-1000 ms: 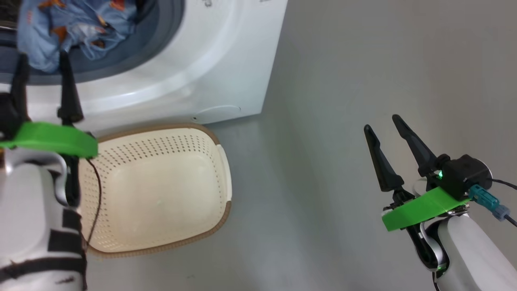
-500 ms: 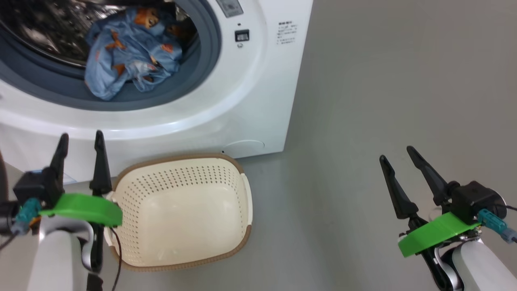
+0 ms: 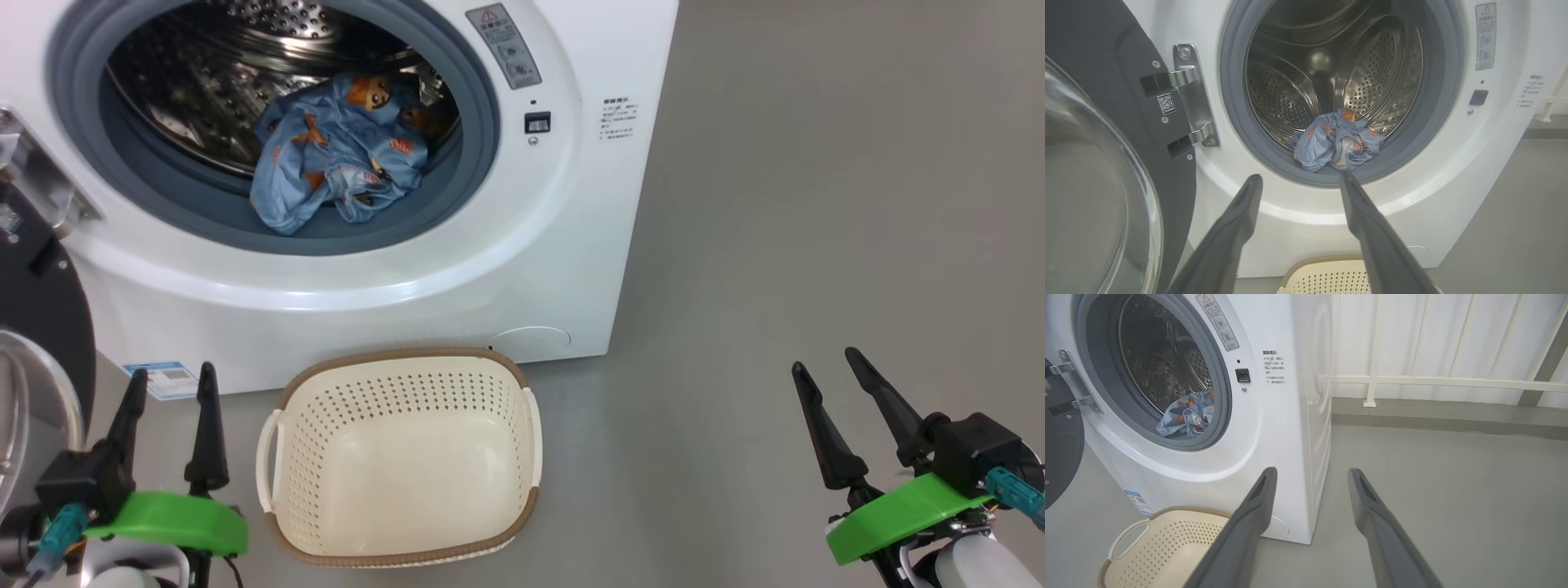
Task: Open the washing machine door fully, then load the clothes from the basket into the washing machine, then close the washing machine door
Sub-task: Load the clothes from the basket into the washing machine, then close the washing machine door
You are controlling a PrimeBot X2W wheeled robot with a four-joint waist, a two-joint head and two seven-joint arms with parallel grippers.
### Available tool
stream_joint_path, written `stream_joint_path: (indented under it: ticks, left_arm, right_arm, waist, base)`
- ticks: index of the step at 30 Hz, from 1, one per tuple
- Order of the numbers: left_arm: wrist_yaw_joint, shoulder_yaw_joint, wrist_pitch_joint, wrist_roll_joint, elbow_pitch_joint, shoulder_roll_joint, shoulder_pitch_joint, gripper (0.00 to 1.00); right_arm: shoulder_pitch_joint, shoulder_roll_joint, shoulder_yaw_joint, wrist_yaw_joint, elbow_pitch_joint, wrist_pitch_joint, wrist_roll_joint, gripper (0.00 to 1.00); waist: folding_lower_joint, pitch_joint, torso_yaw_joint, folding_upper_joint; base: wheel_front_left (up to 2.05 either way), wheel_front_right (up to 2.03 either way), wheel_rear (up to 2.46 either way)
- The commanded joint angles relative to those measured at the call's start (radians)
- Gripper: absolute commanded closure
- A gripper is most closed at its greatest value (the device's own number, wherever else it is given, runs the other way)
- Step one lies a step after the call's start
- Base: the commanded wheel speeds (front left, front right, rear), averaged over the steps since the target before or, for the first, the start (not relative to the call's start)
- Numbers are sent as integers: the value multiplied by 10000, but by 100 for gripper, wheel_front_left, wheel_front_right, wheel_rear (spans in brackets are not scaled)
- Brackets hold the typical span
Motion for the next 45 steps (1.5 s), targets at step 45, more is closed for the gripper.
stream_joint_path:
  ticks: [45]
  left_arm:
    - [-36, 651, -65, -109, -1134, 295, 1223, 0]
  right_arm:
    - [338, -247, 113, 44, -329, -82, 23, 11]
  waist:
    - [0, -347, 15, -1]
  base:
    - [-31, 31, 0]
